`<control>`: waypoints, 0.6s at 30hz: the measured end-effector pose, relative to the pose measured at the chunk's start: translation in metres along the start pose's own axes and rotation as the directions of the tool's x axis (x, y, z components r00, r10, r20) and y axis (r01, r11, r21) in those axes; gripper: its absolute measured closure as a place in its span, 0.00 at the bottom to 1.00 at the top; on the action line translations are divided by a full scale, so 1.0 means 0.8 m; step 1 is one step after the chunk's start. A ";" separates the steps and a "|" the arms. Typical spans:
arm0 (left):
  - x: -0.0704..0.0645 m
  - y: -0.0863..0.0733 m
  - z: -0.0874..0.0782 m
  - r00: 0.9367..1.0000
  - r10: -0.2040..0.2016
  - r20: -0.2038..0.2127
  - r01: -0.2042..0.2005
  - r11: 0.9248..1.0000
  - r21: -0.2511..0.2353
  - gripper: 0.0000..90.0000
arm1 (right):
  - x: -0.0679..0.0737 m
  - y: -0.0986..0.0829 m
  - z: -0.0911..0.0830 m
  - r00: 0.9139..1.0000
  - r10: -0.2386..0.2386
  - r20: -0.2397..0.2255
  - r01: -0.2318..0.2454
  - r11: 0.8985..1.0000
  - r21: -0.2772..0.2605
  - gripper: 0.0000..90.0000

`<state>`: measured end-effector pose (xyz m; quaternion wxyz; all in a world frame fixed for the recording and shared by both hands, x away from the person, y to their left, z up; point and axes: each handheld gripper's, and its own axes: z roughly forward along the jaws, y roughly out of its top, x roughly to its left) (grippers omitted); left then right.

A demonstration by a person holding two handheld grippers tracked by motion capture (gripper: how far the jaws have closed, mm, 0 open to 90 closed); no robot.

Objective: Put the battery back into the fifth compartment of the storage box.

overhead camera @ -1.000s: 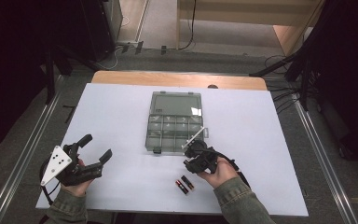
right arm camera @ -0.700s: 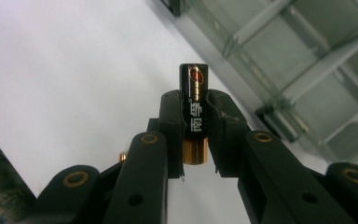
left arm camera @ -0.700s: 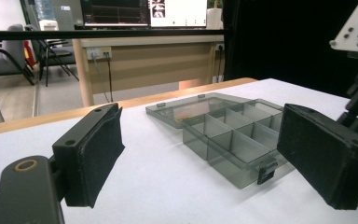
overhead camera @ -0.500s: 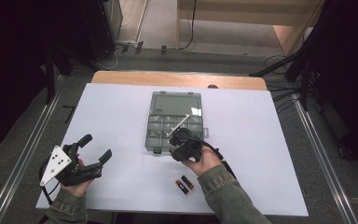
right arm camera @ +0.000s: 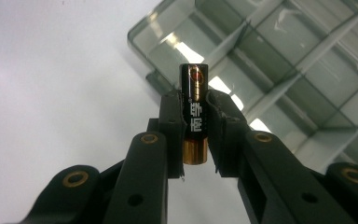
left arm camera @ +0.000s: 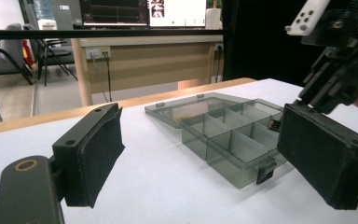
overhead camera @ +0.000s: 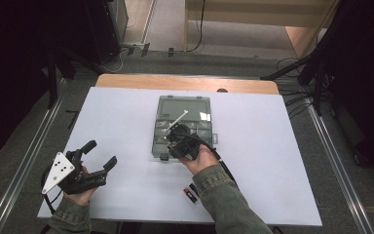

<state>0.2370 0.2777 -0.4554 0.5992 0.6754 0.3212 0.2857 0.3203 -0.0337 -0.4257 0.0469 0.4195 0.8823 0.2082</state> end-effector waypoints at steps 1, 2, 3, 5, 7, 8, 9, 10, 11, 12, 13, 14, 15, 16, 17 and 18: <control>0.000 0.000 0.000 1.000 0.000 0.000 0.000 1.000 0.000 0.16 | 0.000 0.004 0.002 1.000 0.013 -0.005 -0.013 1.000 -0.008 0.86; 0.000 0.000 0.000 1.000 0.000 0.000 0.000 1.000 -0.001 0.16 | 0.000 0.006 0.004 1.000 0.017 -0.012 -0.017 1.000 -0.014 0.86; 0.000 0.000 0.000 1.000 0.000 0.000 0.000 1.000 -0.001 0.16 | 0.000 0.008 0.005 1.000 0.025 -0.015 -0.026 1.000 -0.018 0.86; 0.000 0.000 0.000 1.000 0.001 0.000 -0.001 1.000 -0.001 0.16 | -0.002 0.012 0.009 0.998 0.054 -0.030 -0.055 0.998 -0.027 0.86; 0.000 0.000 0.000 1.000 0.000 0.001 0.000 1.000 -0.001 0.16 | -0.004 0.014 0.011 0.995 0.089 -0.051 -0.091 0.995 -0.041 0.86; 0.000 0.000 0.000 1.000 0.000 0.002 0.000 1.000 -0.001 0.16 | -0.004 0.014 0.012 0.992 0.111 -0.060 -0.114 0.993 -0.044 0.86; 0.000 0.000 0.000 1.000 0.000 0.003 0.000 1.000 -0.001 0.16 | -0.004 0.015 0.013 0.990 0.130 -0.060 -0.133 0.990 -0.046 0.86; 0.000 0.000 0.000 1.000 0.000 0.003 0.000 1.000 0.000 0.16 | -0.004 0.015 0.014 0.989 0.137 -0.060 -0.140 0.989 -0.052 0.86; 0.000 0.000 0.000 1.000 0.000 0.003 0.000 1.000 0.000 0.16 | -0.004 0.016 0.015 0.985 0.160 -0.066 -0.163 0.985 -0.057 0.86; 0.000 0.000 0.000 1.000 0.000 0.004 0.000 1.000 0.002 0.16 | -0.004 0.016 0.016 0.982 0.172 -0.076 -0.177 0.982 -0.063 0.86; 0.000 0.000 0.000 1.000 0.001 0.004 -0.001 1.000 0.002 0.16 | -0.003 0.017 0.016 0.978 0.188 -0.086 -0.194 0.979 -0.066 0.86; 0.000 0.000 0.000 1.000 0.000 0.004 0.000 1.000 0.001 0.16 | -0.003 0.017 0.017 0.975 0.200 -0.092 -0.207 0.976 -0.070 0.86; 0.000 0.000 0.000 1.000 0.001 0.005 -0.001 1.000 0.000 0.16 | -0.003 0.018 0.018 0.972 0.213 -0.100 -0.221 0.972 -0.077 0.86; 0.000 0.000 0.000 1.000 0.000 0.005 0.000 1.000 0.000 0.16 | -0.003 0.019 0.019 0.964 0.239 -0.111 -0.249 0.965 -0.085 0.86; 0.000 0.000 0.000 1.000 0.000 0.005 0.000 1.000 0.000 0.16 | -0.003 0.019 0.019 0.964 0.239 -0.111 -0.249 0.965 -0.085 0.86; 0.000 0.000 0.000 1.000 0.000 0.006 0.000 1.000 0.000 0.16 | -0.004 0.020 0.020 0.961 0.253 -0.113 -0.264 0.960 -0.092 0.86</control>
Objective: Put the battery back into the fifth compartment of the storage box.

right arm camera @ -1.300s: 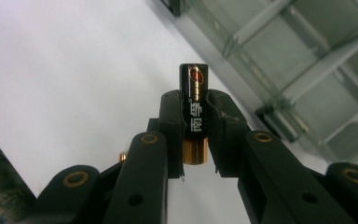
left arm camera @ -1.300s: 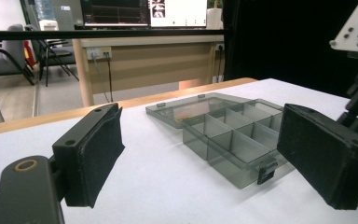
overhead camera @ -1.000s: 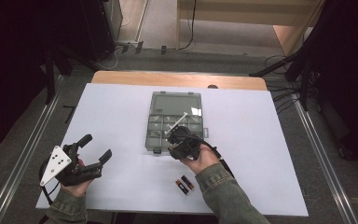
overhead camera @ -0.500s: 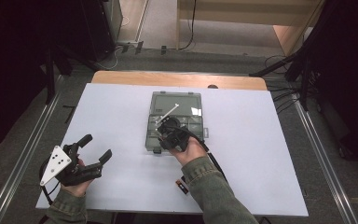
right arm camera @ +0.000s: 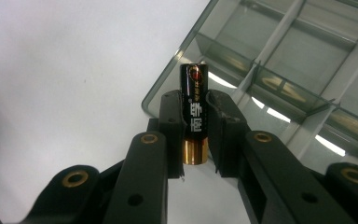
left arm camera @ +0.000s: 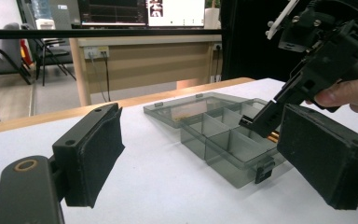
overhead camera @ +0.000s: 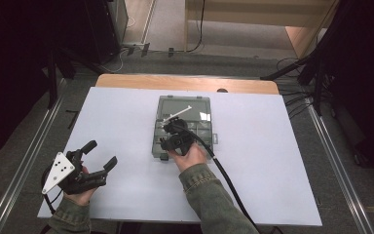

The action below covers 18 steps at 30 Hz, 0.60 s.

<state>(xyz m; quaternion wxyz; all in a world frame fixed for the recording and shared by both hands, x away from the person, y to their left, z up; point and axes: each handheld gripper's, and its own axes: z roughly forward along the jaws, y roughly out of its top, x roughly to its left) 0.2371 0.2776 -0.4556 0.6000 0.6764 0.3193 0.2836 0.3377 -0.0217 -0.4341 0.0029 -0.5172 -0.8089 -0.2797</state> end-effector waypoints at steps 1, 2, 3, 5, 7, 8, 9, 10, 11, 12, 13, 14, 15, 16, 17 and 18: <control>0.000 0.000 0.000 1.000 0.000 0.000 0.000 1.000 0.000 0.16 | -0.001 0.001 0.001 1.000 0.019 0.002 -0.019 1.000 0.000 0.86; 0.000 0.000 0.000 1.000 0.000 0.001 0.000 1.000 0.000 0.16 | -0.002 0.001 0.002 0.999 0.036 -0.002 -0.036 0.999 -0.010 0.86; 0.000 0.000 0.000 1.000 -0.002 0.002 0.002 1.000 0.001 0.16 | -0.002 0.002 0.003 0.999 0.049 -0.001 -0.049 0.999 -0.012 0.86; 0.000 -0.001 0.001 1.000 -0.001 0.005 0.001 1.000 0.005 0.16 | -0.004 0.002 0.005 0.997 0.075 -0.005 -0.075 0.997 -0.026 0.86; 0.000 -0.001 0.002 1.000 0.001 0.008 -0.001 1.000 0.006 0.16 | -0.005 0.003 0.006 0.995 0.101 -0.012 -0.102 0.994 -0.040 0.86; -0.001 -0.001 0.002 1.000 0.001 0.009 -0.001 1.000 0.005 0.16 | -0.005 0.004 0.007 0.993 0.119 -0.016 -0.120 0.992 -0.047 0.86; -0.001 -0.001 0.002 1.000 0.001 0.010 -0.001 1.000 0.004 0.16 | -0.005 0.005 0.007 0.992 0.127 -0.020 -0.128 0.991 -0.049 0.86; -0.001 -0.001 0.001 1.000 0.000 0.010 0.000 1.000 0.002 0.16 | -0.006 0.005 0.008 0.991 0.131 -0.022 -0.132 0.990 -0.050 0.86; -0.001 -0.001 0.001 1.000 0.000 0.009 0.000 1.000 0.002 0.16 | -0.006 0.005 0.009 0.990 0.141 -0.027 -0.143 0.988 -0.051 0.86; 0.000 0.000 0.001 1.000 0.000 0.008 0.000 1.000 0.001 0.16 | -0.007 0.005 0.010 0.989 0.144 -0.029 -0.146 0.988 -0.048 0.86; 0.000 0.000 0.001 1.000 0.000 0.008 0.000 1.000 0.001 0.16 | -0.009 0.006 0.012 0.987 0.154 -0.036 -0.156 0.987 -0.048 0.86; 0.000 0.000 0.001 1.000 0.000 0.008 0.000 1.000 0.001 0.16 | -0.009 0.006 0.012 0.985 0.167 -0.044 -0.169 0.984 -0.052 0.86; 0.000 0.000 0.001 1.000 0.001 0.009 -0.001 1.000 0.000 0.16 | -0.011 0.006 0.013 0.982 0.178 -0.061 -0.182 0.982 -0.053 0.84; -0.001 0.000 0.000 1.000 0.003 0.008 -0.003 1.000 0.001 0.16 | -0.013 0.006 0.013 0.978 0.188 -0.094 -0.194 0.980 -0.053 0.75; -0.001 0.000 0.000 1.000 0.002 0.009 -0.002 1.000 -0.001 0.16 | -0.015 0.006 0.014 0.966 0.220 -0.134 -0.228 0.973 -0.045 0.71; -0.001 0.000 0.000 1.000 0.002 0.009 -0.002 1.000 0.000 0.16 | -0.015 0.006 0.013 0.963 0.228 -0.146 -0.237 0.970 -0.047 0.69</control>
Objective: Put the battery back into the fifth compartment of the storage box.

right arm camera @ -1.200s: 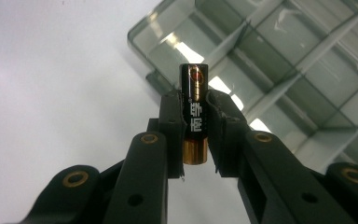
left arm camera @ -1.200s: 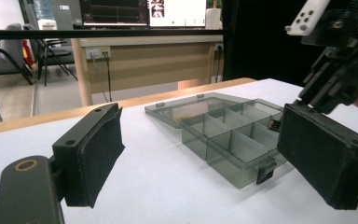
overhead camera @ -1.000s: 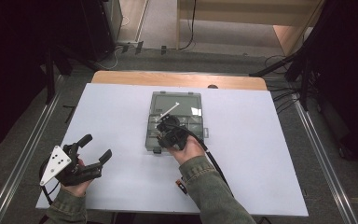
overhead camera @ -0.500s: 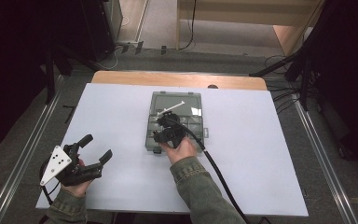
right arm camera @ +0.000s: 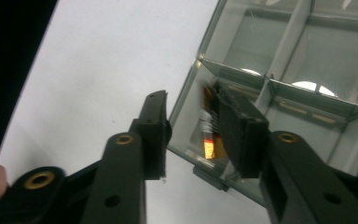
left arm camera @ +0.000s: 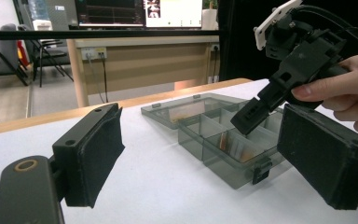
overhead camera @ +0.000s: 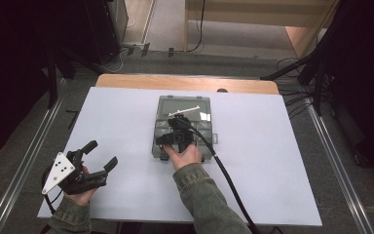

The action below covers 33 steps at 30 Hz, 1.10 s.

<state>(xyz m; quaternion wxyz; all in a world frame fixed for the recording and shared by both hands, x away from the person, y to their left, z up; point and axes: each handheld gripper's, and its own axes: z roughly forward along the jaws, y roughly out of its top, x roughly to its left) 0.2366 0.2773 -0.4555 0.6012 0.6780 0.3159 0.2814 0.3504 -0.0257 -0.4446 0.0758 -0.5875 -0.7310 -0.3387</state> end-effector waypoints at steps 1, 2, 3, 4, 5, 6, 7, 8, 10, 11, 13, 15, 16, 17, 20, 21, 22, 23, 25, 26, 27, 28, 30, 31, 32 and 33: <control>0.000 0.000 0.000 1.000 0.001 0.000 -0.001 1.000 0.001 0.16 | 0.001 0.000 -0.002 1.000 0.002 0.003 -0.002 1.000 -0.009 0.67; 0.000 0.000 0.000 1.000 0.000 0.000 0.000 1.000 0.001 0.16 | 0.002 0.000 -0.004 1.000 -0.006 0.006 0.006 1.000 -0.022 0.65; 0.000 0.000 0.000 1.000 0.001 0.001 -0.001 1.000 0.000 0.16 | 0.002 -0.001 -0.006 1.000 -0.007 0.005 0.007 1.000 -0.023 0.64; 0.000 0.000 0.000 1.000 0.003 0.000 -0.003 1.000 0.002 0.16 | 0.003 -0.001 -0.007 1.000 -0.009 0.001 0.009 1.000 -0.027 0.62; 0.000 0.000 0.000 1.000 0.002 0.000 -0.002 1.000 0.002 0.16 | 0.003 -0.002 -0.009 1.000 -0.019 -0.005 0.019 0.999 -0.029 0.57; 0.000 0.000 0.000 1.000 0.002 0.000 -0.002 1.000 0.002 0.16 | 0.004 -0.002 -0.010 1.000 -0.027 -0.005 0.027 0.999 -0.032 0.52; 0.000 0.000 0.000 1.000 0.002 0.000 -0.002 1.000 0.001 0.16 | 0.004 -0.003 -0.011 0.999 -0.032 -0.007 0.032 0.999 -0.030 0.48; -0.001 0.000 0.000 1.000 0.001 0.000 -0.001 1.000 0.002 0.16 | 0.004 -0.004 -0.012 0.999 -0.044 -0.012 0.044 0.999 -0.027 0.44; -0.001 0.000 0.000 1.000 0.003 0.001 -0.003 1.000 0.002 0.16 | 0.004 -0.006 -0.014 0.998 -0.069 -0.014 0.069 0.997 -0.021 0.37; -0.001 0.000 0.000 1.000 0.003 0.001 -0.003 1.000 0.003 0.16 | 0.004 -0.006 -0.015 0.997 -0.078 -0.014 0.078 0.997 -0.018 0.34; -0.001 0.000 0.000 1.000 0.002 0.000 -0.002 1.000 0.003 0.16 | 0.005 -0.009 -0.017 0.995 -0.101 -0.007 0.101 0.995 -0.008 0.24; -0.001 0.000 0.000 1.000 0.003 0.000 -0.003 1.000 0.003 0.16 | 0.004 -0.011 -0.019 0.992 -0.123 0.004 0.123 0.992 0.005 0.15; -0.001 0.000 0.000 1.000 0.002 0.000 -0.002 1.000 0.003 0.16 | 0.004 -0.012 -0.021 0.989 -0.145 0.020 0.145 0.989 0.009 0.14; -0.001 0.000 0.000 1.000 0.002 0.000 -0.002 1.000 0.003 0.16 | 0.004 -0.013 -0.022 0.986 -0.160 0.040 0.160 0.987 0.011 0.08; -0.001 0.000 0.000 1.000 0.003 0.001 -0.003 1.000 0.003 0.16 | 0.002 -0.017 -0.027 0.980 -0.177 0.089 0.177 0.984 0.013 0.00; -0.001 0.000 0.000 1.000 0.004 0.001 -0.004 1.000 0.003 0.16 | 0.001 -0.019 -0.030 0.979 -0.178 0.099 0.179 0.984 0.003 0.00; -0.001 0.000 0.000 1.000 0.004 0.000 -0.004 1.000 0.003 0.16 | -0.001 -0.020 -0.033 0.979 -0.180 0.097 0.181 0.983 -0.004 0.00; -0.001 0.000 0.000 1.000 0.004 0.000 -0.004 1.000 0.003 0.16 | -0.003 -0.021 -0.036 0.979 -0.180 0.095 0.181 0.984 -0.001 0.00; -0.001 0.000 0.000 1.000 0.002 -0.001 -0.002 1.000 0.002 0.16 | -0.005 -0.024 -0.042 0.975 -0.198 0.101 0.198 0.980 0.009 0.00; -0.001 0.000 0.000 1.000 0.002 -0.001 -0.002 1.000 0.001 0.16 | -0.006 -0.026 -0.044 0.972 -0.208 0.105 0.208 0.978 0.014 0.00; -0.001 0.000 0.000 1.000 0.003 0.000 -0.003 1.000 0.002 0.16 | -0.006 -0.028 -0.047 0.971 -0.218 0.103 0.217 0.976 0.019 0.00; -0.001 0.000 0.001 1.000 0.003 0.000 -0.003 1.000 0.002 0.16 | -0.006 -0.030 -0.050 0.968 -0.226 0.108 0.224 0.974 0.028 0.00; -0.001 0.000 0.001 1.000 0.003 0.001 -0.003 1.000 0.002 0.16 | -0.007 -0.034 -0.056 0.962 -0.248 0.115 0.245 0.969 0.038 0.00; -0.001 0.000 0.001 1.000 0.002 0.000 -0.002 1.000 0.002 0.16 | -0.007 -0.036 -0.060 0.959 -0.257 0.116 0.254 0.966 0.042 0.00; -0.001 0.000 0.001 1.000 0.002 0.000 -0.002 1.000 0.002 0.16 | -0.007 -0.037 -0.064 0.958 -0.262 0.119 0.259 0.965 0.044 0.00; -0.001 0.000 0.001 1.000 0.003 0.000 -0.003 1.000 0.002 0.16 | -0.007 -0.040 -0.068 0.955 -0.271 0.124 0.266 0.963 0.051 0.00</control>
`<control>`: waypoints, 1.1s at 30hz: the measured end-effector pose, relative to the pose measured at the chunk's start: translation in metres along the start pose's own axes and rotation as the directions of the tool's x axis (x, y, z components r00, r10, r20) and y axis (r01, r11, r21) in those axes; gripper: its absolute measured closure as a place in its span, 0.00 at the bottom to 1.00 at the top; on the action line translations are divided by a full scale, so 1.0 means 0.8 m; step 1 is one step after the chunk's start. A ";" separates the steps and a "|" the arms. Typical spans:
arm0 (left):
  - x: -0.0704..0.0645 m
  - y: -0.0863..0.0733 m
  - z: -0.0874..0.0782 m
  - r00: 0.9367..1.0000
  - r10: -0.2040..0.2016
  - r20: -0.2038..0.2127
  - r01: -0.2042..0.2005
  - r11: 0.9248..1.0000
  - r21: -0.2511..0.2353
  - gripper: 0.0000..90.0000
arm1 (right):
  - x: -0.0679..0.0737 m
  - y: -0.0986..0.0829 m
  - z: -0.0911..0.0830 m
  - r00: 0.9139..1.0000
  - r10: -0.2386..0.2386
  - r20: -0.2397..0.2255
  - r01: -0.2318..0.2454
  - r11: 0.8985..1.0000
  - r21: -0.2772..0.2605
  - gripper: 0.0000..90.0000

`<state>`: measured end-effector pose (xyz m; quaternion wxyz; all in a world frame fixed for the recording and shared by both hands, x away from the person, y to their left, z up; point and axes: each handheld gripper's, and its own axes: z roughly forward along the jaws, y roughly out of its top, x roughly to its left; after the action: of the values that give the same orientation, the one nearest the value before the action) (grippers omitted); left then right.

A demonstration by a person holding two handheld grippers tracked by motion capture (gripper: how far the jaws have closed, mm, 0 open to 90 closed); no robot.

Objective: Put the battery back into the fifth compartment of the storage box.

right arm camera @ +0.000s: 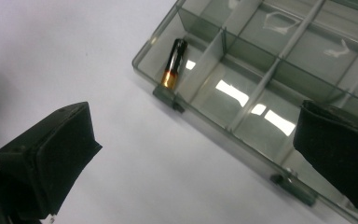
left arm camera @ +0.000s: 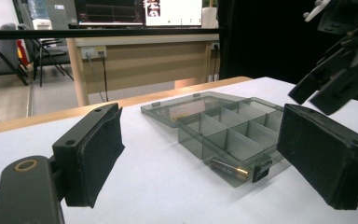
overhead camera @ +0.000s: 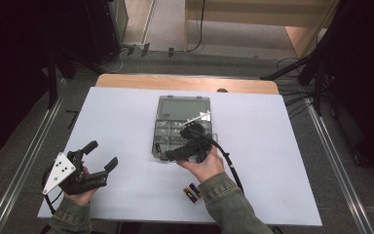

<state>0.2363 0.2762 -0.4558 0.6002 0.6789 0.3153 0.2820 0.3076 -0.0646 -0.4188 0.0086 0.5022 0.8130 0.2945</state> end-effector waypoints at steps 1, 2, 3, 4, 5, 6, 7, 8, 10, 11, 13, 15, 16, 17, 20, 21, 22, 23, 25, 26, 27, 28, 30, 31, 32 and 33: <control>0.000 0.000 0.000 1.000 0.000 0.000 0.000 1.000 0.000 0.16 | 0.000 -0.003 -0.004 1.000 -0.013 0.005 0.013 1.000 0.004 0.00; 0.000 0.000 0.000 1.000 0.001 0.000 -0.001 1.000 0.001 0.16 | 0.000 -0.004 -0.005 1.000 -0.014 0.008 0.014 1.000 0.009 0.00; 0.000 0.000 0.000 1.000 0.000 0.000 0.000 1.000 0.001 0.16 | -0.001 -0.006 -0.008 1.000 -0.025 0.012 0.025 1.000 0.011 0.00; 0.000 0.000 0.000 1.000 0.001 -0.001 -0.001 1.000 0.001 0.16 | -0.001 -0.009 -0.010 0.999 -0.035 0.014 0.034 0.999 0.017 0.00; 0.000 0.000 0.000 1.000 0.000 -0.001 0.000 1.000 0.001 0.16 | -0.001 -0.012 -0.012 0.999 -0.040 0.018 0.040 0.999 0.023 0.00; 0.000 0.000 0.000 1.000 0.000 -0.001 0.000 1.000 0.001 0.16 | -0.001 -0.015 -0.013 0.999 -0.046 0.023 0.045 0.999 0.029 0.00; 0.000 0.000 0.000 1.000 0.001 -0.001 -0.001 1.000 0.002 0.16 | -0.002 -0.017 -0.015 0.998 -0.052 0.023 0.051 0.998 0.036 0.00; 0.000 0.000 0.000 1.000 0.001 -0.001 -0.001 1.000 0.003 0.16 | -0.002 -0.021 -0.015 0.998 -0.063 0.029 0.061 0.997 0.044 0.00; 0.000 0.000 0.000 1.000 0.001 -0.001 -0.001 1.000 0.002 0.16 | -0.003 -0.026 -0.014 0.996 -0.076 0.038 0.073 0.995 0.062 0.00; 0.000 0.000 0.000 1.000 0.001 -0.001 -0.001 1.000 0.003 0.16 | -0.002 -0.028 -0.014 0.996 -0.079 0.044 0.075 0.994 0.076 0.00; 0.000 0.000 0.000 1.000 0.002 -0.002 -0.002 1.000 0.003 0.16 | -0.002 -0.035 -0.013 0.995 -0.092 0.047 0.088 0.992 0.092 0.00; 0.000 0.000 0.000 1.000 0.001 -0.003 -0.001 1.000 0.003 0.16 | -0.002 -0.040 -0.013 0.994 -0.097 0.049 0.091 0.991 0.100 0.00; 0.000 0.000 0.000 1.000 0.001 -0.003 -0.001 1.000 0.003 0.16 | -0.002 -0.043 -0.012 0.994 -0.098 0.050 0.093 0.990 0.106 0.00; 0.000 0.000 0.000 1.000 0.000 -0.004 0.000 1.000 0.003 0.16 | -0.003 -0.045 -0.011 0.993 -0.107 0.052 0.101 0.989 0.111 0.00; 0.000 0.000 0.000 1.000 0.001 -0.001 -0.001 1.000 0.006 0.16 | -0.005 -0.054 -0.008 0.993 -0.106 0.058 0.097 0.986 0.133 0.00; 0.000 0.000 0.000 1.000 0.002 -0.001 -0.002 1.000 0.008 0.16 | -0.006 -0.057 -0.007 0.992 -0.112 0.058 0.103 0.985 0.142 0.00; 0.000 0.000 0.001 1.000 0.003 0.000 -0.003 1.000 0.008 0.16 | -0.007 -0.060 -0.005 0.992 -0.114 0.061 0.104 0.983 0.150 0.00; -0.001 0.000 0.001 1.000 0.003 0.000 -0.003 1.000 0.007 0.16 | -0.008 -0.063 -0.004 0.991 -0.116 0.061 0.105 0.982 0.160 0.00; -0.001 0.000 0.001 1.000 0.003 -0.001 -0.003 1.000 0.007 0.16 | -0.010 -0.070 -0.002 0.991 -0.118 0.061 0.106 0.979 0.172 0.00; -0.001 0.000 0.000 1.000 0.003 -0.001 -0.003 1.000 0.008 0.16 | -0.011 -0.072 -0.002 0.991 -0.117 0.062 0.105 0.979 0.174 0.00; 0.000 0.000 0.000 1.000 0.003 -0.002 -0.003 1.000 0.008 0.16 | -0.012 -0.075 -0.001 0.991 -0.118 0.064 0.105 0.979 0.178 0.00; -0.001 0.000 0.000 1.000 0.003 -0.002 -0.003 1.000 0.008 0.16 | -0.013 -0.077 -0.001 0.992 -0.112 0.063 0.099 0.978 0.183 0.00; -0.001 -0.001 0.000 1.000 0.004 -0.002 -0.004 1.000 0.009 0.16 | -0.015 -0.082 0.001 0.992 -0.112 0.059 0.099 0.977 0.190 0.01; -0.001 -0.001 0.001 1.000 0.005 -0.001 -0.005 1.000 0.010 0.16 | -0.017 -0.084 0.002 0.992 -0.112 0.057 0.099 0.977 0.191 0.02; -0.001 -0.001 0.001 1.000 0.005 -0.001 -0.005 1.000 0.012 0.16 | -0.018 -0.086 0.003 0.993 -0.108 0.055 0.095 0.976 0.197 0.03; -0.001 -0.001 0.001 1.000 0.006 -0.001 -0.006 1.000 0.012 0.16 | -0.020 -0.087 0.004 0.992 -0.110 0.054 0.097 0.975 0.201 0.04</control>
<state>0.2360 0.2752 -0.4565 0.5950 0.6833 0.3154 0.2821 0.2597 -0.0986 -0.4597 0.0004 0.4669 0.8626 0.1947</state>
